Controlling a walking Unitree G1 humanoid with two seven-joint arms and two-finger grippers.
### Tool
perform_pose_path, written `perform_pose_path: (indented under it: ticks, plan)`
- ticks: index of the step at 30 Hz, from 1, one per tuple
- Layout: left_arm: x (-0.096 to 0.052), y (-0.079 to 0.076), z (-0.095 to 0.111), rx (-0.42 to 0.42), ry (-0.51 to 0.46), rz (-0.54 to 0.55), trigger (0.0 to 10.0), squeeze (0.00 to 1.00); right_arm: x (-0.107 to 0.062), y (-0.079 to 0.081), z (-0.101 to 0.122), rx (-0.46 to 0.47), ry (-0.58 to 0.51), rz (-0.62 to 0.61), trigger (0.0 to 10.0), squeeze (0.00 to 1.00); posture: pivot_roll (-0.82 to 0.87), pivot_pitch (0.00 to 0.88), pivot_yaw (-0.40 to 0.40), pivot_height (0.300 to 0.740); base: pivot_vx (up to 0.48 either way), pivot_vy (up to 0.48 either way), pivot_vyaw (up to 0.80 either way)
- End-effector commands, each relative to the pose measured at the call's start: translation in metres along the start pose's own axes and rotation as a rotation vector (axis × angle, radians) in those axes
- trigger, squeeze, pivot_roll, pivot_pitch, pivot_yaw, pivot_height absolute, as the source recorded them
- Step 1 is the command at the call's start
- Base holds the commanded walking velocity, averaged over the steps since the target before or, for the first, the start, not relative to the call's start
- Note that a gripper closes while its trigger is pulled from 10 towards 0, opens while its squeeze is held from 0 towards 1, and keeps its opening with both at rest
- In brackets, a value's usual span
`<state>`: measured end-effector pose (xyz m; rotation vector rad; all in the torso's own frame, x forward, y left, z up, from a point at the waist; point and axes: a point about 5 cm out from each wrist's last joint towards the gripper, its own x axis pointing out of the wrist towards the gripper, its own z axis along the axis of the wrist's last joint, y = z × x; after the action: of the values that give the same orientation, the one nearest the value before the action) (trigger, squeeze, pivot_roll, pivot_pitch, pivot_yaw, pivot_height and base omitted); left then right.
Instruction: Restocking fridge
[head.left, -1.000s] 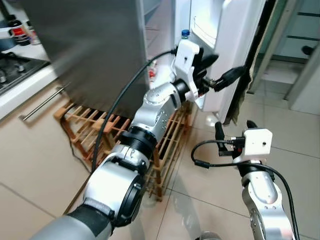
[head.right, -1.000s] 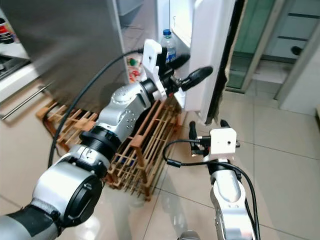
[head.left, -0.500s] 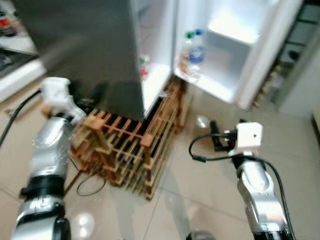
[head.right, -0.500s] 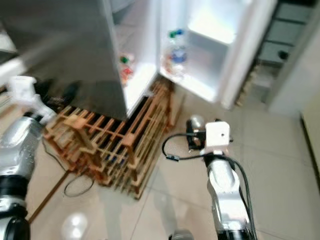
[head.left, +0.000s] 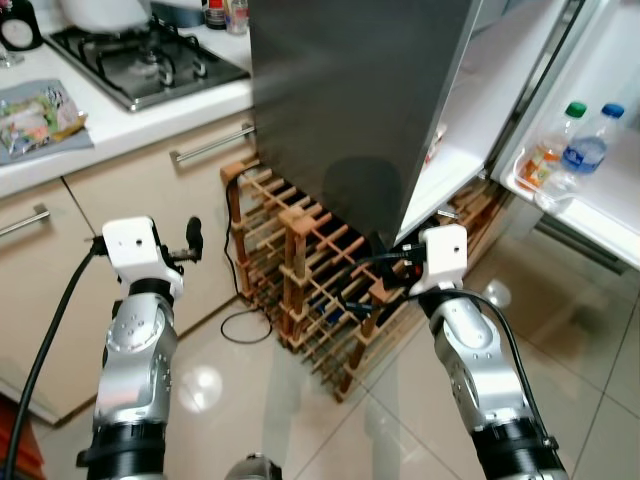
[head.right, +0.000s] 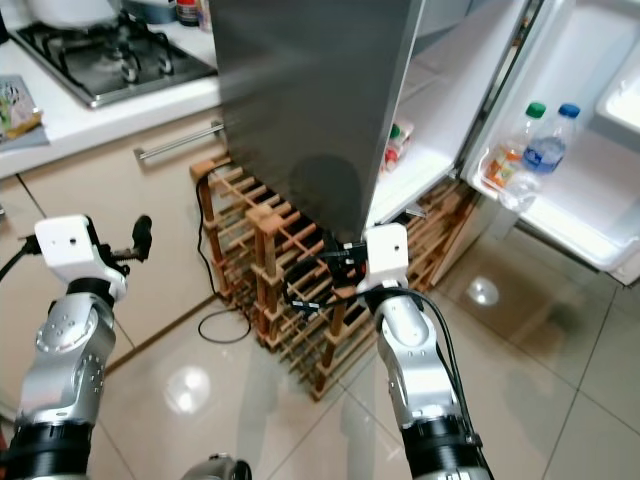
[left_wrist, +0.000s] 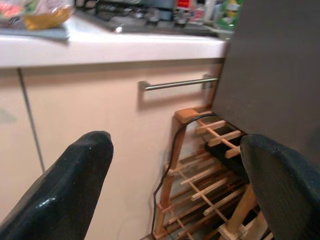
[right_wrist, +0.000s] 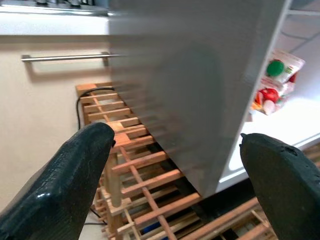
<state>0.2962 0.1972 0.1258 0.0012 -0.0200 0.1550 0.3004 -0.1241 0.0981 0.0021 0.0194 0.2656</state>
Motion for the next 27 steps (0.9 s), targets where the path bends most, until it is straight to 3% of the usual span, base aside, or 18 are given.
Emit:
perform_pose_path:
  ticks: [1, 5, 10, 13, 21, 24, 27]
  plan:
    - [0.000, -0.010, 0.008, 0.044, -0.027, -0.021, 10.0, 0.00, 0.002, -0.002, 0.002, 0.017, -0.013, 0.004, 10.0, 0.11, -0.06, 0.000, -0.052, 0.740, 0.000, 0.000, 0.46]
    - [-0.006, -0.011, 0.003, 0.175, 0.020, 0.025, 10.0, 0.00, 0.002, -0.002, -0.001, 0.061, -0.002, 0.000, 10.0, 0.16, -0.04, 0.000, -0.066, 0.740, 0.000, 0.000, 0.46]
    - [-0.012, -0.002, -0.009, 0.159, 0.108, 0.064, 10.0, 0.00, 0.002, 0.001, -0.003, 0.058, 0.001, 0.022, 10.0, 0.25, -0.04, 0.000, -0.054, 0.740, 0.000, 0.000, 0.46]
    - [-0.010, -0.006, -0.005, 0.158, 0.089, 0.058, 10.0, 0.00, 0.004, 0.004, -0.003, 0.068, -0.005, 0.032, 10.0, 0.37, -0.04, 0.000, -0.045, 0.740, 0.000, 0.000, 0.46]
    - [-0.003, -0.011, 0.013, 0.112, 0.008, 0.048, 10.0, 0.00, 0.013, 0.015, -0.001, 0.075, -0.013, 0.079, 10.0, 0.44, -0.03, 0.000, -0.032, 0.740, 0.000, 0.000, 0.46]
    - [-0.003, -0.013, 0.013, 0.122, -0.010, 0.021, 10.0, 0.00, 0.013, 0.014, 0.001, 0.078, -0.021, 0.075, 10.0, 0.44, -0.03, 0.000, -0.033, 0.740, 0.000, 0.000, 0.45]
    - [-0.004, -0.008, 0.003, 0.184, -0.015, -0.027, 10.0, 0.00, 0.012, 0.007, 0.006, 0.062, -0.055, 0.011, 10.0, 0.44, -0.03, 0.000, -0.036, 0.740, 0.000, 0.000, 0.42]
